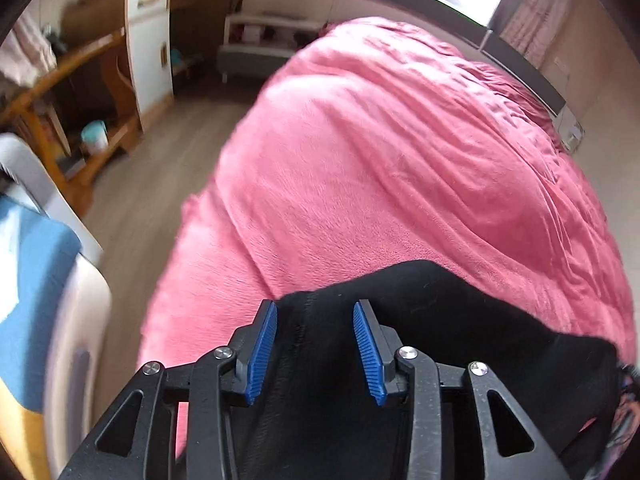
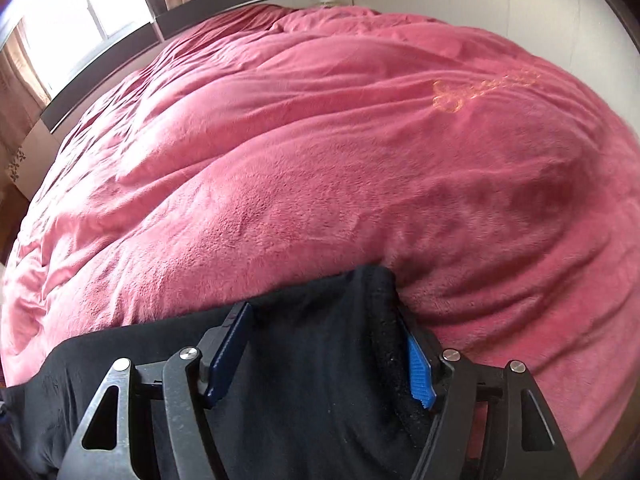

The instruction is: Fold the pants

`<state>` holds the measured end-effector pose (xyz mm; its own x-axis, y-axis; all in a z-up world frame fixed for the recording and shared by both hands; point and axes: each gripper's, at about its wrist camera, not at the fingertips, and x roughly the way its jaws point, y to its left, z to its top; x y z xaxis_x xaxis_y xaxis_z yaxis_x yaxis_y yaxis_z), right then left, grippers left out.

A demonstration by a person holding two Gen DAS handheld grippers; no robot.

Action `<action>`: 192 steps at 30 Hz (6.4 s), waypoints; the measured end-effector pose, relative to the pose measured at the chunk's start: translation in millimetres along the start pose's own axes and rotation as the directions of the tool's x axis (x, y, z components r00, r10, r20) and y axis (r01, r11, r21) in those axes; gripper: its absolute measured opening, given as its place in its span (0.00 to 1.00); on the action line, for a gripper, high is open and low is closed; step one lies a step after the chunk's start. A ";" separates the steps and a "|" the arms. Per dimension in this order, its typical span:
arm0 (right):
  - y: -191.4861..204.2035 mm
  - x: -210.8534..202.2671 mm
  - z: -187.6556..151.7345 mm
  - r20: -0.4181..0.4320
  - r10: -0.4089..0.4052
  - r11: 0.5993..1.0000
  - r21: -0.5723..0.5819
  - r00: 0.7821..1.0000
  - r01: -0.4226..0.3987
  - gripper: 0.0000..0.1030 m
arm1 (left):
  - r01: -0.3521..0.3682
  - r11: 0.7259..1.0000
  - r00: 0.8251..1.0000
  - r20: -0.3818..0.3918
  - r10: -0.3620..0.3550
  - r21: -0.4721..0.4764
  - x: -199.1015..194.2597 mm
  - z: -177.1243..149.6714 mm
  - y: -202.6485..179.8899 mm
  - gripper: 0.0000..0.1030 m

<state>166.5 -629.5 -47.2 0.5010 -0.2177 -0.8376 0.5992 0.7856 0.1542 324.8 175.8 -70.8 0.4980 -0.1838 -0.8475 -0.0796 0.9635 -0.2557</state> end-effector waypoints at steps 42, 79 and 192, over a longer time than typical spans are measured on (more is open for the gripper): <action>38.4 16.4 59.6 0.039 0.031 0.999 -0.033 0.999 -0.030 0.64 | -0.051 0.998 0.999 0.005 0.051 -0.033 32.1 28.4 -5.7 0.53; 23.5 -31.2 78.5 0.258 0.199 0.957 0.155 0.945 -0.244 0.11 | 0.181 0.971 0.929 0.351 -0.118 -0.154 -70.3 32.4 10.0 0.05; 58.8 -66.3 -243.6 -0.091 0.593 0.788 0.269 0.800 -0.553 0.12 | 0.447 0.572 0.890 0.274 -0.365 -0.688 -126.6 -250.0 95.7 0.62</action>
<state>16.4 -427.8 -110.2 0.6990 0.3446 -0.6266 0.3633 0.5836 0.7262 38.2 242.6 -104.2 0.7086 -0.4621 -0.5333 -0.4169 0.3355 -0.8447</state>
